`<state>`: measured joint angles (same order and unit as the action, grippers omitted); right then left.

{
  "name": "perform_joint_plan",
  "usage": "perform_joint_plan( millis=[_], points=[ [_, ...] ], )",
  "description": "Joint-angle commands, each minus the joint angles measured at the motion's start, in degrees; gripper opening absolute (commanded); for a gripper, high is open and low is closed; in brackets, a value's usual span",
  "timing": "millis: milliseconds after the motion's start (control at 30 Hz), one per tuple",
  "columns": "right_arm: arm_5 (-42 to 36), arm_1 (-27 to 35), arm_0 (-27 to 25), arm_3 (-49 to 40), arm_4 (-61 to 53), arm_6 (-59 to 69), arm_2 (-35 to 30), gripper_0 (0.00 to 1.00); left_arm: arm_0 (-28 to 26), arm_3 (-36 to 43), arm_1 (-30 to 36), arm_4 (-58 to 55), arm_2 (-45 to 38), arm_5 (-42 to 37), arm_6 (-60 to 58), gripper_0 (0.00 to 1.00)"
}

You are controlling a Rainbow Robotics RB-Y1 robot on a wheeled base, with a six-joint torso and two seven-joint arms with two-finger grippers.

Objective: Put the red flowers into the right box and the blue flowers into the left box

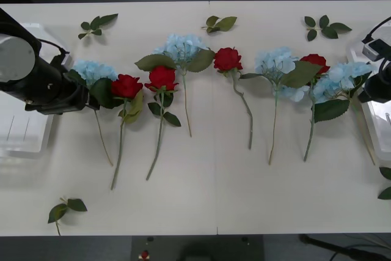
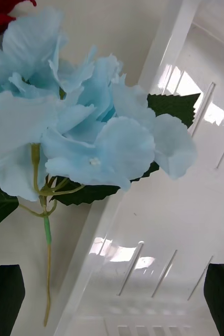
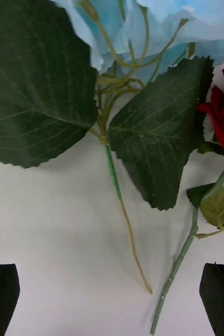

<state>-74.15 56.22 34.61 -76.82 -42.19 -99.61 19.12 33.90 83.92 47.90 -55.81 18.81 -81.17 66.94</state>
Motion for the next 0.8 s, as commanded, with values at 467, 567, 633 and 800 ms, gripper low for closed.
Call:
perform_joint_plan(
  millis=[467, 567, 633, 800],
  points=[
    [4.45, -0.23, 0.81, 4.14, -2.55, -3.05, 2.67, 1.0, -0.15, -5.17, -7.38, 13.8, 0.08, 2.69, -2.35, 1.0],
    [4.89, -0.85, 0.81, 4.14, -2.46, -3.4, 3.46, 1.0, -0.15, -5.87, -8.0, 14.5, 0.17, 2.69, -2.17, 1.0],
    [5.15, -1.55, 0.72, 4.14, -2.28, -3.66, 3.64, 1.0, -0.15, -6.48, -8.26, 14.94, 0.17, 2.69, -2.08, 1.0],
    [5.15, -3.4, 0.81, 4.23, -0.88, -4.02, 4.34, 1.0, -0.15, -7.1, -9.14, 16.43, 0.26, 2.86, -2.08, 1.0]
  ],
)
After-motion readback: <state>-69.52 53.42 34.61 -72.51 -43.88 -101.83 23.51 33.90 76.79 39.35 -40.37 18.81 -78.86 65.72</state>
